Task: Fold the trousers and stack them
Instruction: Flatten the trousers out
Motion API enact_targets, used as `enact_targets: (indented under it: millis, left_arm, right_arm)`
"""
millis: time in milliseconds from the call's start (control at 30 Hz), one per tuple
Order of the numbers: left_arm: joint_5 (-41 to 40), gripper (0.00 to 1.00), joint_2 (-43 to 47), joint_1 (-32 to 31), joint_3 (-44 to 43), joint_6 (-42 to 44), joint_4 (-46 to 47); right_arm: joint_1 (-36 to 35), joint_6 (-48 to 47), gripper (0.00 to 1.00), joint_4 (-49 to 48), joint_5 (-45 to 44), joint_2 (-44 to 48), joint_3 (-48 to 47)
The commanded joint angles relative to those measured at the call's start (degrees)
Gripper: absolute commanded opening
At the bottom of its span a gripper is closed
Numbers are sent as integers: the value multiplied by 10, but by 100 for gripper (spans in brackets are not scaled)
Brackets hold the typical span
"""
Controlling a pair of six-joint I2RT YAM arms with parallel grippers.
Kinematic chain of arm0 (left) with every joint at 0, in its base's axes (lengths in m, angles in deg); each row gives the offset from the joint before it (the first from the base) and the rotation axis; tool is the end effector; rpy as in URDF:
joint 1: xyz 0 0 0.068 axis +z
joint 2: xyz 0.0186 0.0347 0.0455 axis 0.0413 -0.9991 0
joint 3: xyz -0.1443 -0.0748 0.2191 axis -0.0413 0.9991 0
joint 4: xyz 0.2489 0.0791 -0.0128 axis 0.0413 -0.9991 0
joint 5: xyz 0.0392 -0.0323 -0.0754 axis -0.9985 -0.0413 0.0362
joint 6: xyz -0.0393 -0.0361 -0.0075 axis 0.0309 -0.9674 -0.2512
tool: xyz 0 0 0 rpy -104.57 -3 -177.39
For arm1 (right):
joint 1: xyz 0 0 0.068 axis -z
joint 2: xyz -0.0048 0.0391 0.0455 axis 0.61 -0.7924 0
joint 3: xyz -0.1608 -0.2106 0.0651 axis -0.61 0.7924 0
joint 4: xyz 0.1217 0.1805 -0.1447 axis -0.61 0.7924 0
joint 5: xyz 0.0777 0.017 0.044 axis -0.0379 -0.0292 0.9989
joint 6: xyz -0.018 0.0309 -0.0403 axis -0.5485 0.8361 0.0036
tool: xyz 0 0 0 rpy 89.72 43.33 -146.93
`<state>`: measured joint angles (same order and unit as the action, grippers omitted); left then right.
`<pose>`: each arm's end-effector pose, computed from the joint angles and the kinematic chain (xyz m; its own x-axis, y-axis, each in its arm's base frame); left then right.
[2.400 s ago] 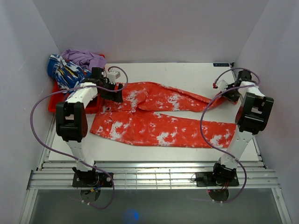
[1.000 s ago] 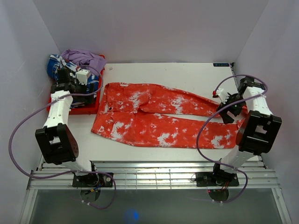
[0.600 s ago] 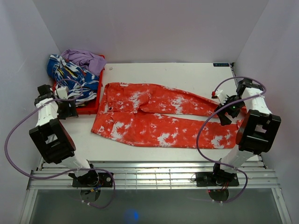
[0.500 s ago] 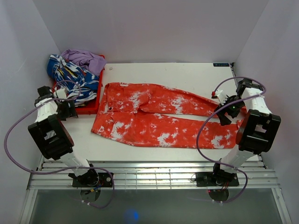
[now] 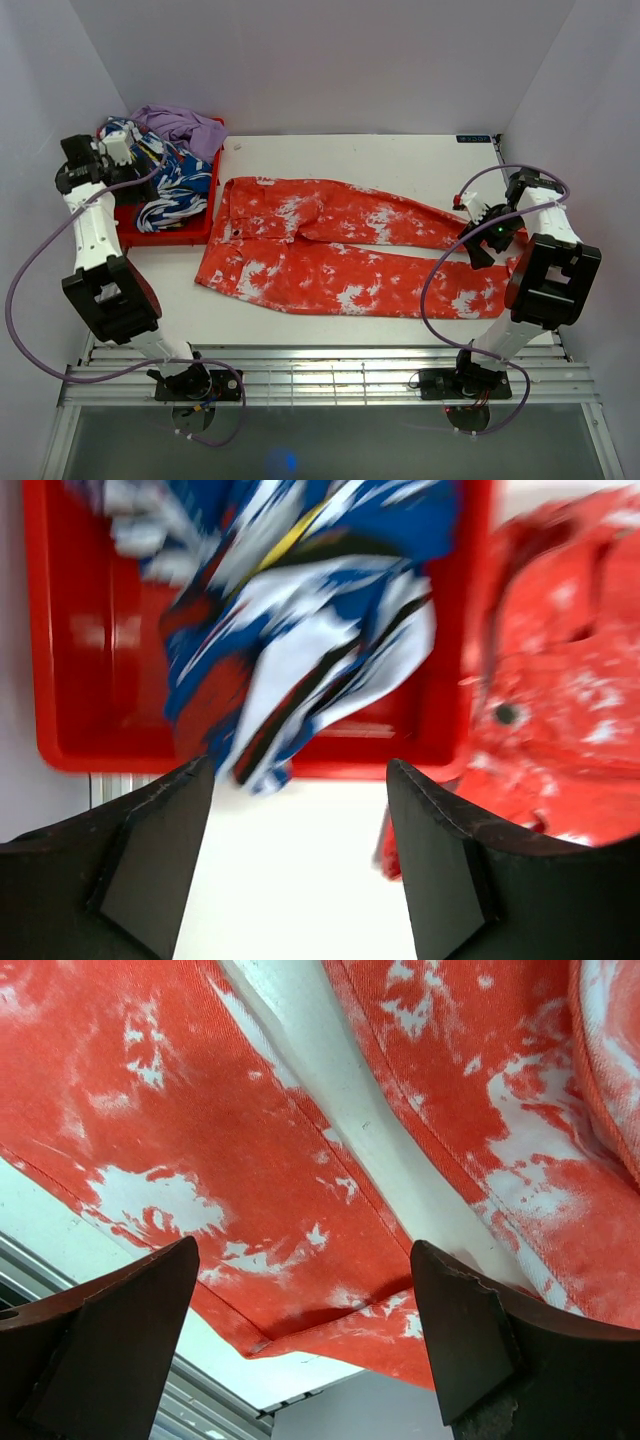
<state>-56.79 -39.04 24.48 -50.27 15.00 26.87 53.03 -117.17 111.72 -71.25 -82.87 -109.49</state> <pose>0.3234 0.1509 0.3259 -0.7631 -0.1286 -0.6333 -0.0772 0.9911 -0.1082 0.3077 -0.0758 0.2312 -0.5706 -0.7724 -0.2788 -0.7988 0.6009 -0.0297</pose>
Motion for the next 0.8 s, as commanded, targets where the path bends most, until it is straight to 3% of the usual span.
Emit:
enact_targets:
  millis: [0,300,567,667,767]
  left_arm:
    - [10,81,16,-102,-43,-5,-6]
    - [-12,77,-226,-191,-220,-65,33]
    - [-78,72,-313,-214,-263,-49,63]
    - [-89,65,-334,-214,-261,-45,70]
    - [-67,47,-343,-217,-251,-26,72]
  right_arm:
    - [-6,19,92,25,31,-16,-45]
    - [-28,59,92,39,62,-23,-65]
    - [-28,55,92,38,64,-20,-42]
    - [-29,59,92,39,67,-24,-48]
    - [-31,62,91,40,72,-30,-57]
